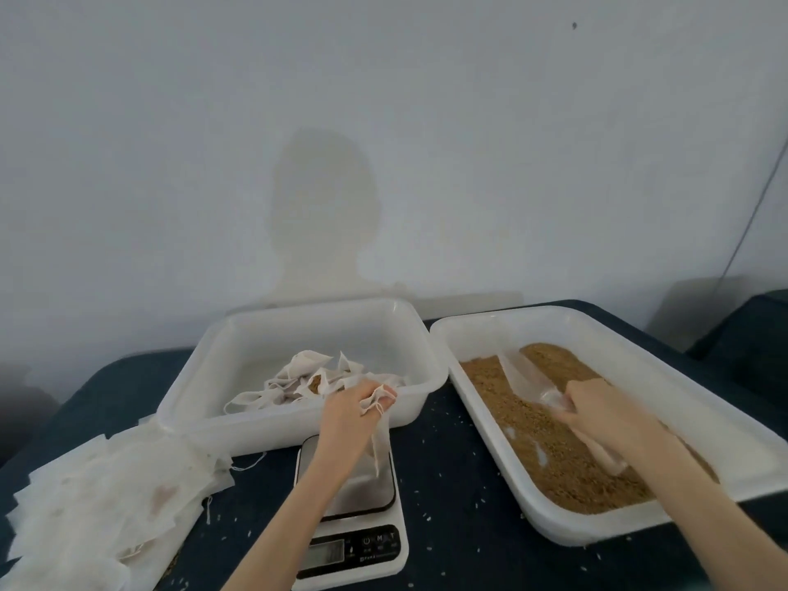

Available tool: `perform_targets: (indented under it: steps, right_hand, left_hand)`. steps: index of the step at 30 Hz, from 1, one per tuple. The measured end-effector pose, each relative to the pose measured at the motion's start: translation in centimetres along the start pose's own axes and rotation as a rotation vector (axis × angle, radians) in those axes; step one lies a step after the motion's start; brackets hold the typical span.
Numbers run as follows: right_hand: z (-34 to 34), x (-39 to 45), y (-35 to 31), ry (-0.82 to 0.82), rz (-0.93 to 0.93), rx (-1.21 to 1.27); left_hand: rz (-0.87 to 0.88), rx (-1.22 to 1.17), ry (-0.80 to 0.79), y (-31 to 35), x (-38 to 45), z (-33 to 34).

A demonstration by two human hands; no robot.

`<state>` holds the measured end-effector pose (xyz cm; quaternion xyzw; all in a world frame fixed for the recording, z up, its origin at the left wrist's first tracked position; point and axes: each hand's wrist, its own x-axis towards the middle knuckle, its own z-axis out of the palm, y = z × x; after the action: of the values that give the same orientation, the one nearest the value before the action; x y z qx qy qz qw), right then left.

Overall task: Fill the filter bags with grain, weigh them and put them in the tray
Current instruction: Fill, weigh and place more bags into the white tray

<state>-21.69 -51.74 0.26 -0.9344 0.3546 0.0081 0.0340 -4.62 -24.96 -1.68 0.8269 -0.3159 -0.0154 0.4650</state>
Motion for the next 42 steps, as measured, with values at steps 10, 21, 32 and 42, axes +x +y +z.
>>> perform_targets:
  steps: [10, 21, 32, 42]
  right_hand:
    - [1.8, 0.8, -1.9, -0.304, 0.031, -0.25]
    - [-2.5, -3.7, -9.1, 0.387, -0.173, 0.008]
    - [7.5, -4.8, -19.6, 0.324, -0.307, 0.611]
    - [11.3, -4.3, -20.0, 0.445, -0.129, 1.038]
  left_hand:
    - [0.123, 0.292, 0.009, -4.4, -1.8, 1.1]
    - [-0.089, 0.12, 0.003, -6.9, -3.9, -2.5]
    - [-0.046, -0.296, 0.353, -10.5, -7.2, -3.8]
    - [-0.008, 0.188, 0.514, -11.6, -7.2, -3.6]
